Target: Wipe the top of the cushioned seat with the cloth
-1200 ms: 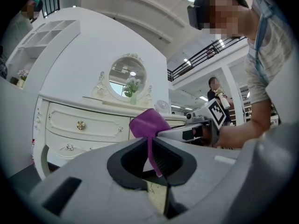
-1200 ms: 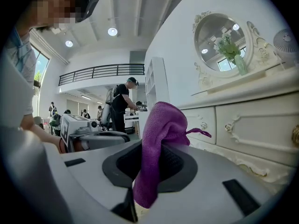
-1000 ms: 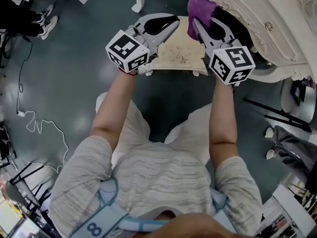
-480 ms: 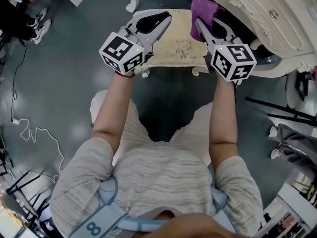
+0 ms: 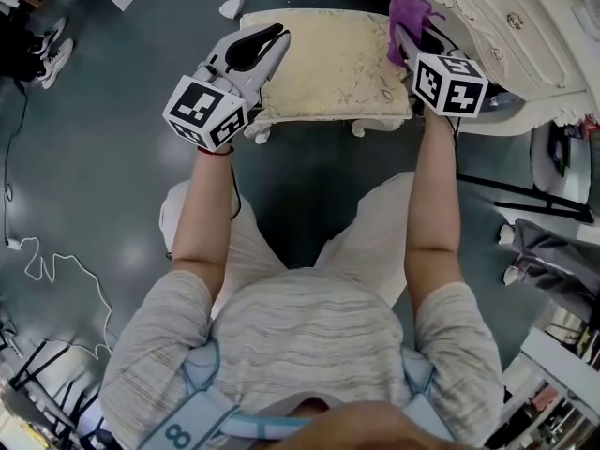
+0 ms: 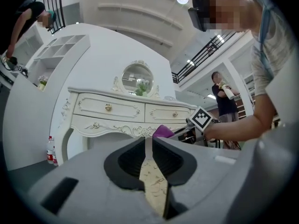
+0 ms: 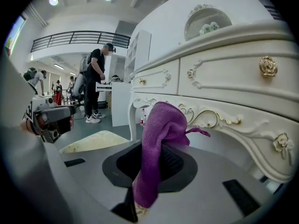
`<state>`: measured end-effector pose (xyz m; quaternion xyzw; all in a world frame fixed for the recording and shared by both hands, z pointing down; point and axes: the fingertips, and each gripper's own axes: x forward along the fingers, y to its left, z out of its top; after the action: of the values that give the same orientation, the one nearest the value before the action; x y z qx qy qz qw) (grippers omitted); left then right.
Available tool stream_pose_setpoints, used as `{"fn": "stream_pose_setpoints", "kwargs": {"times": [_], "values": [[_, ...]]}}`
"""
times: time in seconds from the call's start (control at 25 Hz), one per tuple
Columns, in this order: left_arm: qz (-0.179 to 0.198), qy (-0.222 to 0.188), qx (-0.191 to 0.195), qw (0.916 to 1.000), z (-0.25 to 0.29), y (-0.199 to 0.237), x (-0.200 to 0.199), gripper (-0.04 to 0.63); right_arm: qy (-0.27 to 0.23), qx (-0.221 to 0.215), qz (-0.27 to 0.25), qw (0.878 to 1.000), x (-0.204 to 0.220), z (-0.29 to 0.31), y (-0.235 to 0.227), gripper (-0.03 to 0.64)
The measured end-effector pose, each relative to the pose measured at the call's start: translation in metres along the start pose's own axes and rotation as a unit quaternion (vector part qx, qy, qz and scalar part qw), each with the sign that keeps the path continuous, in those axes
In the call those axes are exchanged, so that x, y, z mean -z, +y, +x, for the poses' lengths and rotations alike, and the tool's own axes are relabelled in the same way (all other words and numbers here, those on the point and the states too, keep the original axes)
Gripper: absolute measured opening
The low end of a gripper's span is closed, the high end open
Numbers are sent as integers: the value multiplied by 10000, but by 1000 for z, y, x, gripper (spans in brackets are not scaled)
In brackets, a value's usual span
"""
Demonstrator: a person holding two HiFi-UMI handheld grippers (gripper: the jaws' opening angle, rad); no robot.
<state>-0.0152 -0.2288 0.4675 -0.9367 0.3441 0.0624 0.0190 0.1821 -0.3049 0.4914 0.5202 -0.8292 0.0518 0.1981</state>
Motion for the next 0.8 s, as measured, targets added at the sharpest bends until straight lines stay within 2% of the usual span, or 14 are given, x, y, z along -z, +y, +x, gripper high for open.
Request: {"fn": "stream_pose_setpoints", "kwargs": {"times": [0.2, 0.48, 0.8], "values": [[-282, 64, -57, 9996, -4, 10, 13, 63, 684, 254, -298, 9969, 23, 26, -8, 67], [-224, 67, -153, 9996, -21, 16, 12, 84, 1447, 567, -464, 9868, 53, 50, -10, 67], [-238, 88, -136, 9996, -25, 24, 16, 84, 1670, 802, -398, 9819, 63, 65, -6, 67]]}}
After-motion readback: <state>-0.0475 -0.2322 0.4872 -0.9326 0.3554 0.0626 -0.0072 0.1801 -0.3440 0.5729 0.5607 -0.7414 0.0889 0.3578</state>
